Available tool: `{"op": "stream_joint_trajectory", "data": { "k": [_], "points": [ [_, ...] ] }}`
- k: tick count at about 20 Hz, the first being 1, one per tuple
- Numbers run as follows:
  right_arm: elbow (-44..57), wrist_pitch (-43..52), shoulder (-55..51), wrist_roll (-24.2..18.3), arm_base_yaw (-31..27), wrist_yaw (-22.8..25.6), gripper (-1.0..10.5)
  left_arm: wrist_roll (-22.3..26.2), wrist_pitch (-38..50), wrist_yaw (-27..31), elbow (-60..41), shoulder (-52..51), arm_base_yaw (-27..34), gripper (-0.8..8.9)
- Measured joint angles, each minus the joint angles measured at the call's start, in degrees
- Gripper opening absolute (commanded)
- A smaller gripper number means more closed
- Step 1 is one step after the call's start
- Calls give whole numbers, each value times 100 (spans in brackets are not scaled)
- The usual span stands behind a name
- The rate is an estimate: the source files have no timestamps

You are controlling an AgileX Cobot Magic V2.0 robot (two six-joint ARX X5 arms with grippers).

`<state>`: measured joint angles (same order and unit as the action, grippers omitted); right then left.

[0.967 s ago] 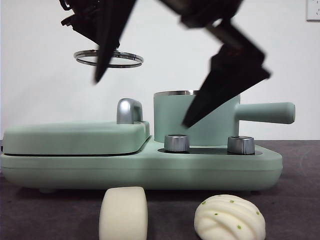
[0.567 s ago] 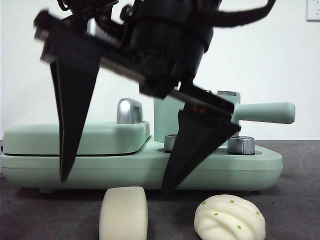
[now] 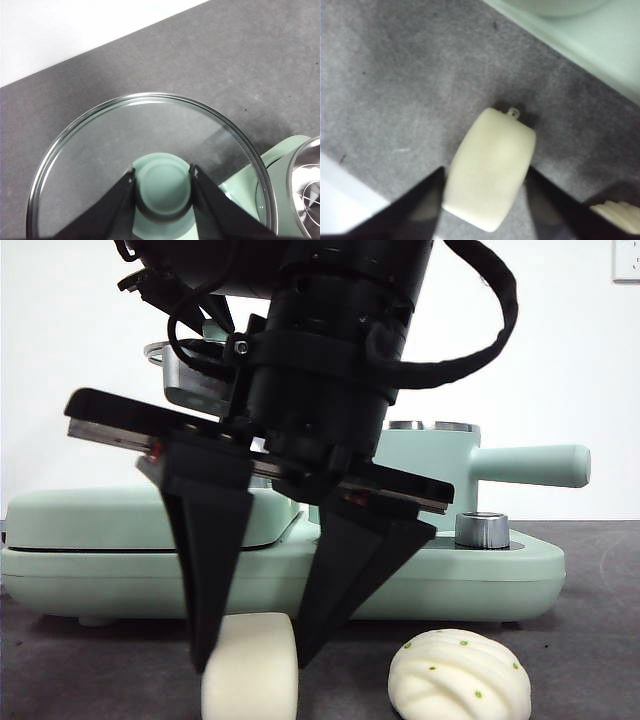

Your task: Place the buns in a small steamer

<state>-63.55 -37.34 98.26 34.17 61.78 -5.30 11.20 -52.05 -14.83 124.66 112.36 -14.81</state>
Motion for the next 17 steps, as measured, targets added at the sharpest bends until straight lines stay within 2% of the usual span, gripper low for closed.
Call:
{"op": "stream_joint_trajectory", "data": {
  "k": [2, 5, 8, 11, 14, 17],
  "points": [
    [0, 0, 0, -17, 0, 15, 104, 0, 4, 0, 0, 0, 0, 24],
    [-7, 2, 0, -31, -2, -13, 103, 0, 4, 0, 0, 0, 0, 24],
    [-466, -678, 0, -136, -177, -267, 103, -7, 7, -2, 0, 0, 24, 24],
    [-1508, -1895, -2, -555, -551, -306, 103, -11, 17, -2, 0, 0, 81, 24],
    [-2605, -3058, -7, -1102, -1163, -221, 104, -26, 63, 0, 0, 0, 151, 24],
    [-3563, -3543, 9, -1644, -1906, -216, 104, -28, 63, 0, 0, 0, 164, 24]
  ]
}}
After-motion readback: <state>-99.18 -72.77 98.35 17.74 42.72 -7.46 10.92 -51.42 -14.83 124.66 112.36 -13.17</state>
